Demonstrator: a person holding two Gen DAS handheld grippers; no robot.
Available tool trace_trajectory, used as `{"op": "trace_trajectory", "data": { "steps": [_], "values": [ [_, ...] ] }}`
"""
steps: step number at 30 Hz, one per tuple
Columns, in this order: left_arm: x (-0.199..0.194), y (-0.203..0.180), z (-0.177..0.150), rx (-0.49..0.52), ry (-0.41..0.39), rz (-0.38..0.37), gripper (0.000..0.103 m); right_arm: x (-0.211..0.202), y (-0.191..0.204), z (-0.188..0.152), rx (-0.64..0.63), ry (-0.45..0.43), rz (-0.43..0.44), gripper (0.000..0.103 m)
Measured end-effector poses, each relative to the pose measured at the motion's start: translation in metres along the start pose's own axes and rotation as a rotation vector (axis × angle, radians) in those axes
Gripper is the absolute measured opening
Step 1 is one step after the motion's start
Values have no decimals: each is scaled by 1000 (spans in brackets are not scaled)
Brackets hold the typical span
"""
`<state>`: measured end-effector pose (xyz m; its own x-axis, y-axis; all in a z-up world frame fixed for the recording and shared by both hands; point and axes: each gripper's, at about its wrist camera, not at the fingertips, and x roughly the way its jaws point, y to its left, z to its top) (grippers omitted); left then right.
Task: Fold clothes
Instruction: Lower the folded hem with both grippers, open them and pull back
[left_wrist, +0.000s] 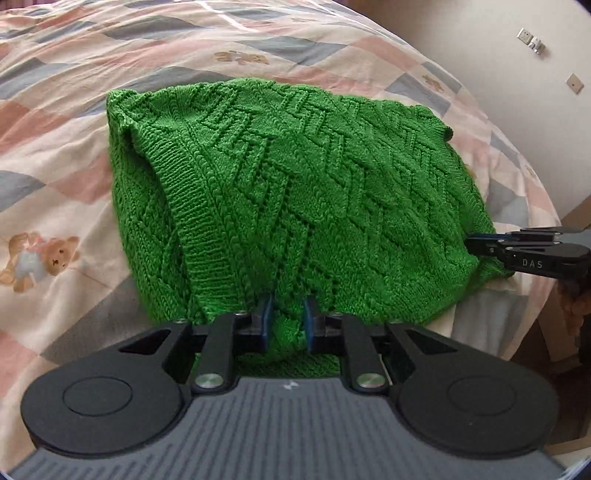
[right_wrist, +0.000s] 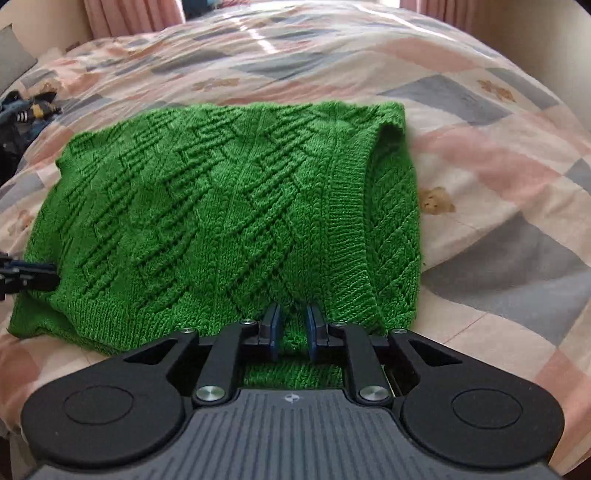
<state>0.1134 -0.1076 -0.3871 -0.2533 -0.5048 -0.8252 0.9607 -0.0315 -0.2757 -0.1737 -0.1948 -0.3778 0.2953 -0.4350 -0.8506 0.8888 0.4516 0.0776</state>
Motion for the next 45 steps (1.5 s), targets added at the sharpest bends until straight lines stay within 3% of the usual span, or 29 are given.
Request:
{"op": "trace_trajectory", "data": {
  "steps": [2,5,9,12,13,15,16,18,22,25,33,40,45],
  "values": [
    [-9,-6,4,-10,-10,19,14,-10,3,3,19,-28,4,17],
    [-16,-18,5,-19,-20,52,17,-20,7,2,28,-60,-2,26],
    [1,-33,-1,-45,52,178,19,-5,-1,-5,51,-25,-2,26],
    [-11,-52,8,-88,68,260,19,-17,2,6,70,-19,24,28],
    [-20,-60,12,-96,73,280,19,-28,3,9,74,-36,40,31],
    [-42,-77,18,-112,74,313,24,-57,5,10,89,-79,61,54],
    [-54,-87,19,-116,71,327,32,-71,6,11,97,-100,71,55],
    [-80,-104,22,-119,65,357,37,-99,9,12,98,-112,82,55],
    [-123,-134,22,-143,66,374,39,-149,12,12,110,-133,79,63],
    [-148,-153,21,-131,63,400,42,-182,13,9,127,-145,77,64],
    [-202,-185,21,-61,23,407,49,-238,27,2,110,-136,73,70],
    [-230,-178,19,7,23,360,52,-267,60,-3,149,-143,22,75],
    [-261,-151,7,56,16,339,55,-280,94,-7,215,-130,-55,76]
  ]
}}
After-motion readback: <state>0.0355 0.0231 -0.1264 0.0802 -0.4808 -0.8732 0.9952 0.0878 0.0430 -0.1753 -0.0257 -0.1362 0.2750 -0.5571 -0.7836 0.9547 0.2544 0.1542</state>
